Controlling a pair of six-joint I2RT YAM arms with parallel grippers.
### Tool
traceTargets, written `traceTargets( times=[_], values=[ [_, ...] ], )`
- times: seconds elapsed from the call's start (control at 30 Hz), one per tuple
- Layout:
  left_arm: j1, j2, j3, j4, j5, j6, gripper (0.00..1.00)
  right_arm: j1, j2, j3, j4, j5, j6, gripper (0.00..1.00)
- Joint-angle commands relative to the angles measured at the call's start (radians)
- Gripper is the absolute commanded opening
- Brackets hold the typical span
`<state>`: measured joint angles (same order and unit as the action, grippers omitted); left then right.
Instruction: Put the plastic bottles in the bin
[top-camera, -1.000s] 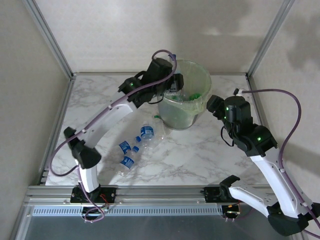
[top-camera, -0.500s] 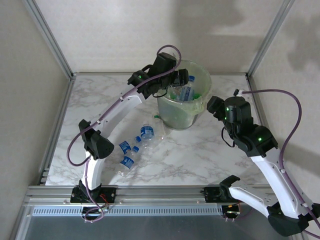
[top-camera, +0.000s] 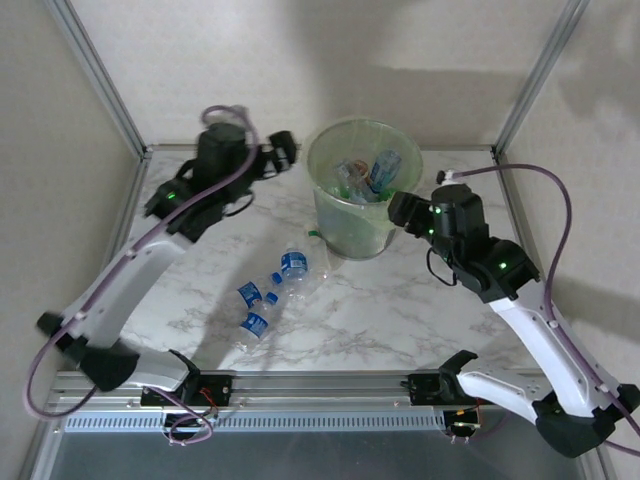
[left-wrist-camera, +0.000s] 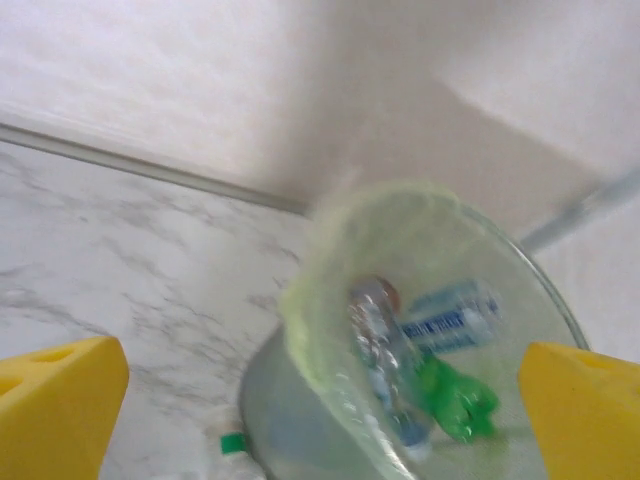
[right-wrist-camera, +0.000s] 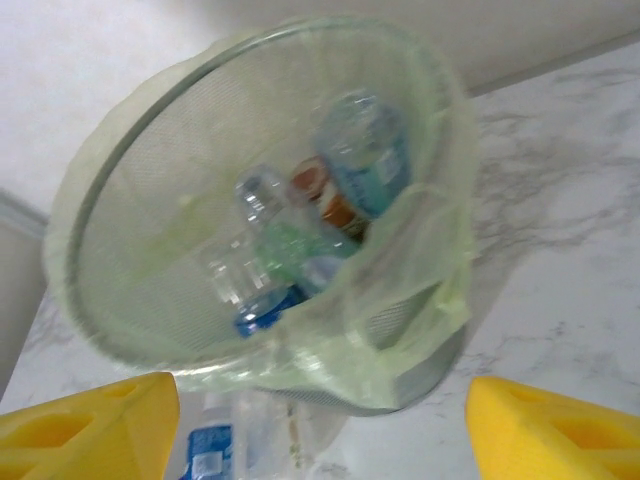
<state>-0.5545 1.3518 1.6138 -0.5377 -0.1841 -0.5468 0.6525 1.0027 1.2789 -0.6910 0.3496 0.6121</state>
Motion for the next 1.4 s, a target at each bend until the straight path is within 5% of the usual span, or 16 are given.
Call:
traceTargets(
  times=[0.0,0.33,0.73,1.0,1.37],
  values=[
    [0.092,-0.101,-0.163,0.085,0.022,-0.055,1.0,0.113,0.024,0.016,0.048,0.017,-0.046,0.76],
    [0.288,-0.282,-0.558,0.119,0.207,-0.143,0.95,0.442,0.24,-0.053,0.138,0.109,0.046,0.79],
    [0.356,-0.318,-0.765,0.143,0.251,-0.189,0.92,0.542,0.544,-0.086,0.242,-0.037,0.148,0.8],
    [0.397,-0.328,-0.799,0.173,0.261,-0.206,0.92,0.634,0.778,0.105,0.146,-0.132,0.106,0.93],
    [0.418,-0.374,-0.85,0.206,0.281,-0.193,0.93,0.674,1.018,0.349,0.001,-0.12,0.165,0.98]
  ],
)
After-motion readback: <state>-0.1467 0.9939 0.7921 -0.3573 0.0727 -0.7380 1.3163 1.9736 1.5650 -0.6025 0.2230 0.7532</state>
